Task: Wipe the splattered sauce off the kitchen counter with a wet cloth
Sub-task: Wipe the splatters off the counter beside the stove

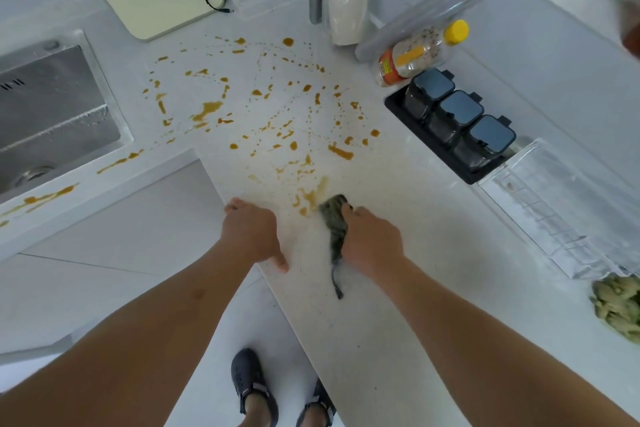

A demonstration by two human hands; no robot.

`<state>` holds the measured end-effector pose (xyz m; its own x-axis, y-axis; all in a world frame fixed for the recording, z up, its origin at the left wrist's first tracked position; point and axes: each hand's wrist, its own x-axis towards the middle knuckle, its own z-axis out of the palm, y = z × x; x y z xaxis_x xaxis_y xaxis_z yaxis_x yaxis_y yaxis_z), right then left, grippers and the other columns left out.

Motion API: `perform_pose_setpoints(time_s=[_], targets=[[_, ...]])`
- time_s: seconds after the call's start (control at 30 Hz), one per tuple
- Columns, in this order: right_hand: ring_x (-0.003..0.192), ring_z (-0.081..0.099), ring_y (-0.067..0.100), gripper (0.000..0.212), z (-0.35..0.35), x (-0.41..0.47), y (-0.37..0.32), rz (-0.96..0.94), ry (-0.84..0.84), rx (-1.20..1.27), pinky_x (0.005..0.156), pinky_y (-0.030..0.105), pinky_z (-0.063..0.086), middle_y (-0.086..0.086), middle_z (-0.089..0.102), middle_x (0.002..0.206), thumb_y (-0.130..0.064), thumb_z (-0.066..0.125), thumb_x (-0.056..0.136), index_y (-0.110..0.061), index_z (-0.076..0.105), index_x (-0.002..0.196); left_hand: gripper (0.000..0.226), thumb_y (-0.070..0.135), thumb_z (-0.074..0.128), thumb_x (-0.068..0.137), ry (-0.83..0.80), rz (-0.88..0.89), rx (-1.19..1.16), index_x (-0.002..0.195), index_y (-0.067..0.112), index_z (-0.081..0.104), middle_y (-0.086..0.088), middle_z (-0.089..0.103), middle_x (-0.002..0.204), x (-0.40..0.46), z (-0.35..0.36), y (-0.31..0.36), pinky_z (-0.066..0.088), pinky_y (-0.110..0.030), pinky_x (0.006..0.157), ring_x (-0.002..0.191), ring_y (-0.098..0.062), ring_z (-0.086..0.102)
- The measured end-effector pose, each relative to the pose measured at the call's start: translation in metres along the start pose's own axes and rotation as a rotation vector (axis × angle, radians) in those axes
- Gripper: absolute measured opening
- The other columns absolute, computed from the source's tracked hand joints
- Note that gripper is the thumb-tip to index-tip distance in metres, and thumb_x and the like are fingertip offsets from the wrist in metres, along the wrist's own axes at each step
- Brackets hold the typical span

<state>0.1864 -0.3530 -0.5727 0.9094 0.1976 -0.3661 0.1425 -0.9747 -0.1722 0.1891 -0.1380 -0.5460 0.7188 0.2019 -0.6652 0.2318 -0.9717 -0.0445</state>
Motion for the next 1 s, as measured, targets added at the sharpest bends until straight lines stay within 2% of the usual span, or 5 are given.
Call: perform_pose_setpoints(time_s=[0.27,0.43,0.53,0.83,1.0], targets=[[0.080,0.061,0.025,0.029,-0.044,0.047,0.105,0.468,0.256,0.137,0.064,0.034,0.049,0.002,0.057,0.092,-0.022,0.052,0.092,-0.012,0.058,0.118,0.086,0.075,0.092,0.036,-0.010,-0.022,-0.020,0.084,0.013,0.058,-0.041,0.047,0.143,0.003,0.000,0.001,0.059,-0.046,0.091,0.135,-0.055,0.043],[0.071,0.054,0.014,0.041,-0.021,0.032,0.004,0.206,0.182,0.119,0.060,0.031,0.050,-0.004,0.051,0.096,-0.021,0.057,0.092,-0.016,0.047,0.131,0.098,0.070,0.094,0.045,-0.019,0.008,0.045,0.112,0.004,0.069,-0.048,0.024,0.154,-0.005,-0.003,0.003,0.053,-0.051,0.103,0.141,-0.059,0.035],[0.094,0.061,0.025,0.068,-0.001,-0.003,-0.012,-0.018,0.024,0.019,0.071,0.036,0.054,0.000,0.051,0.125,-0.023,0.049,0.093,-0.022,0.026,0.157,0.095,0.071,0.093,0.047,-0.005,0.006,0.035,0.110,0.004,0.070,-0.041,0.042,0.148,-0.012,-0.007,0.005,0.050,-0.050,0.104,0.137,-0.054,0.042],[0.095,0.062,0.035,0.054,-0.028,-0.015,0.139,0.619,0.205,0.122,0.070,0.040,0.052,0.008,0.055,0.114,-0.019,0.047,0.090,-0.020,0.044,0.144,0.094,0.063,0.096,0.051,0.021,0.003,-0.008,0.119,0.005,0.069,-0.029,0.059,0.133,-0.012,-0.006,0.006,0.054,-0.043,0.093,0.119,-0.041,0.060],[0.092,0.065,0.027,0.045,-0.005,0.012,0.028,0.347,0.234,0.162,0.067,0.036,0.051,0.007,0.060,0.116,-0.025,0.039,0.100,-0.013,0.040,0.143,0.101,0.067,0.094,0.052,0.023,0.018,0.037,0.125,0.002,0.067,-0.041,0.045,0.146,-0.013,-0.005,0.002,0.051,-0.049,0.106,0.131,-0.049,0.052]])
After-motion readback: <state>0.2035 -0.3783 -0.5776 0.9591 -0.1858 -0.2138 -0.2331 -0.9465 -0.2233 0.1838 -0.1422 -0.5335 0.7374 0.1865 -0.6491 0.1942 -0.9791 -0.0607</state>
